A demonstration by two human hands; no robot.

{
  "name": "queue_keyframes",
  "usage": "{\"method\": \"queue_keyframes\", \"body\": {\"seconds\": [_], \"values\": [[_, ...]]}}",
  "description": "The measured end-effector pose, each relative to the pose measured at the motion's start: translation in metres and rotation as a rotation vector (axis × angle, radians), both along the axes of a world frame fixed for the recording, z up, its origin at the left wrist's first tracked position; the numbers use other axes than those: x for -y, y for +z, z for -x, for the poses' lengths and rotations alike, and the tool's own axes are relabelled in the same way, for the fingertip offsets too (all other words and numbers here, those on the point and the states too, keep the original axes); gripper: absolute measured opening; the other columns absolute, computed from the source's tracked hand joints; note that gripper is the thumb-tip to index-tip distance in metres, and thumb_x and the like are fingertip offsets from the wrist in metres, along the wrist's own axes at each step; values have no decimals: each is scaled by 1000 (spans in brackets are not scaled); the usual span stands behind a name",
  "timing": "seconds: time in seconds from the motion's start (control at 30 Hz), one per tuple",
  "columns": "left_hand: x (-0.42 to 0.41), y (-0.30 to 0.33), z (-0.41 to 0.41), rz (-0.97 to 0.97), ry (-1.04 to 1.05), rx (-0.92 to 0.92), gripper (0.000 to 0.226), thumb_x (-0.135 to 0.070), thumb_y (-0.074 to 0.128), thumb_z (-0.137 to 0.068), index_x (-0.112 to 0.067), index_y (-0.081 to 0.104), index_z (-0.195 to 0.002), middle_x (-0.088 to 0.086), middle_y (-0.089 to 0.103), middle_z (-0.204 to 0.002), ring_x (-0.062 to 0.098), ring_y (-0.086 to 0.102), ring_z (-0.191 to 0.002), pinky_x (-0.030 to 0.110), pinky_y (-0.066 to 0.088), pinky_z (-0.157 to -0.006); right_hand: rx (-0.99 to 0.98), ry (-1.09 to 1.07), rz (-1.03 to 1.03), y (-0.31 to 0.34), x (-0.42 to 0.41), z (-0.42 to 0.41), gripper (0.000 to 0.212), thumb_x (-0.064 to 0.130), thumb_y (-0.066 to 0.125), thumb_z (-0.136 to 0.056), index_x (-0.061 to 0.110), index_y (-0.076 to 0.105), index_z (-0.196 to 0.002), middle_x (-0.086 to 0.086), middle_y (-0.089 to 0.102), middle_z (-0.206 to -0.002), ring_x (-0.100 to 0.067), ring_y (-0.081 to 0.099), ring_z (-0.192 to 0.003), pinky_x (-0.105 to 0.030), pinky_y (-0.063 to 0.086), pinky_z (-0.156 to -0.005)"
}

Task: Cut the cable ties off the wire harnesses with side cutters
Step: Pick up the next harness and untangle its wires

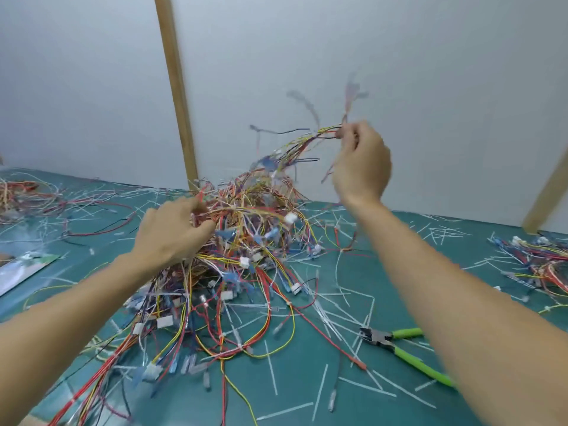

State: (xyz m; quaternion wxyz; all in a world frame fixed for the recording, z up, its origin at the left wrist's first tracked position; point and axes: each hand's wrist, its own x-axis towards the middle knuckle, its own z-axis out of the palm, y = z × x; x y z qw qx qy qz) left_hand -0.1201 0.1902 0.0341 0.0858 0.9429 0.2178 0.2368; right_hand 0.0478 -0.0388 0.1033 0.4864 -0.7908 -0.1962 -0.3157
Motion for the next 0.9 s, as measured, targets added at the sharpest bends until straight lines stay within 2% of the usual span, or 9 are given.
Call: {"method": "queue_keyframes", "body": {"seconds": [0.07, 0.17, 0.23, 0.3, 0.37, 0.5, 0.6, 0.73, 0.9], "values": [[-4, 0, 4, 2, 33, -85, 58, -58, 46, -77, -26, 68, -120, 3, 66, -129, 28, 59, -113, 47, 40, -97, -19, 16, -3, 9, 20, -14, 24, 29, 50, -104, 21, 70, -95, 5, 66, -83, -25, 60, -84, -33, 29, -63], [13, 8, -4, -106, -64, -93, 43, -37, 64, -82, -34, 65, -126, -3, 62, -134, 27, 50, -123, 47, 33, -104, -65, -72, -280, 14, 50, -33, 18, 26, 50, -100, 26, 62, -87, 10, 60, -76, -26, 64, -83, -34, 40, -67], [27, 11, -17, -215, -171, -103, 32, -27, 64, -81, -38, 70, -111, -8, 66, -122, 23, 49, -122, 44, 30, -107, -113, 28, -112, 7, 58, -34, 22, 29, 51, -103, 22, 62, -85, 8, 59, -71, -24, 60, -76, -34, 39, -67], [36, 14, -27, -165, -243, -127, 24, -21, 60, -84, -36, 71, -100, -10, 68, -112, 19, 54, -116, 42, 35, -108, -183, 206, 43, -3, 63, -31, 26, 26, 58, -102, 20, 67, -79, 3, 61, -65, -24, 62, -67, -39, 50, -67], [45, 20, -36, 16, -333, -130, 21, -17, 58, -93, -31, 66, -105, -9, 68, -111, 16, 60, -111, 38, 45, -102, -153, 124, -91, -9, 71, -33, 23, 26, 56, -101, 21, 66, -81, 1, 65, -71, -30, 69, -75, -41, 54, -72], [66, 19, -47, 64, -458, -270, 27, -35, 47, -105, -22, 60, -125, -5, 67, -118, 13, 63, -105, 35, 51, -96, -229, 169, 92, -26, 76, -29, 26, 23, 54, -99, 11, 71, -82, -3, 70, -69, -31, 71, -75, -47, 57, -73], [79, 11, -52, -56, -453, -279, 28, -46, 47, -102, -26, 67, -109, -7, 68, -107, 14, 64, -97, 38, 54, -88, -344, -2, -379, -33, 88, -42, 23, 17, 51, -95, 18, 67, -78, 2, 67, -67, -25, 64, -69, -59, 57, -77], [74, 8, -53, -181, -437, -140, 21, -51, 62, -93, -31, 67, -97, -13, 56, -94, 10, 59, -84, 30, 49, -73, -430, 51, -320, -45, 109, -56, 23, 15, 50, -93, 20, 65, -76, 9, 65, -64, -23, 57, -68, -47, 54, -67], [65, -13, -53, -389, -344, -247, 36, -50, 65, -91, -36, 57, -123, -13, 55, -123, 13, 54, -115, 38, 41, -97, -330, -2, -168, -56, 123, -58, 26, 19, 52, -98, 25, 60, -74, 10, 68, -65, -16, 60, -60, -47, 55, -70]]}}
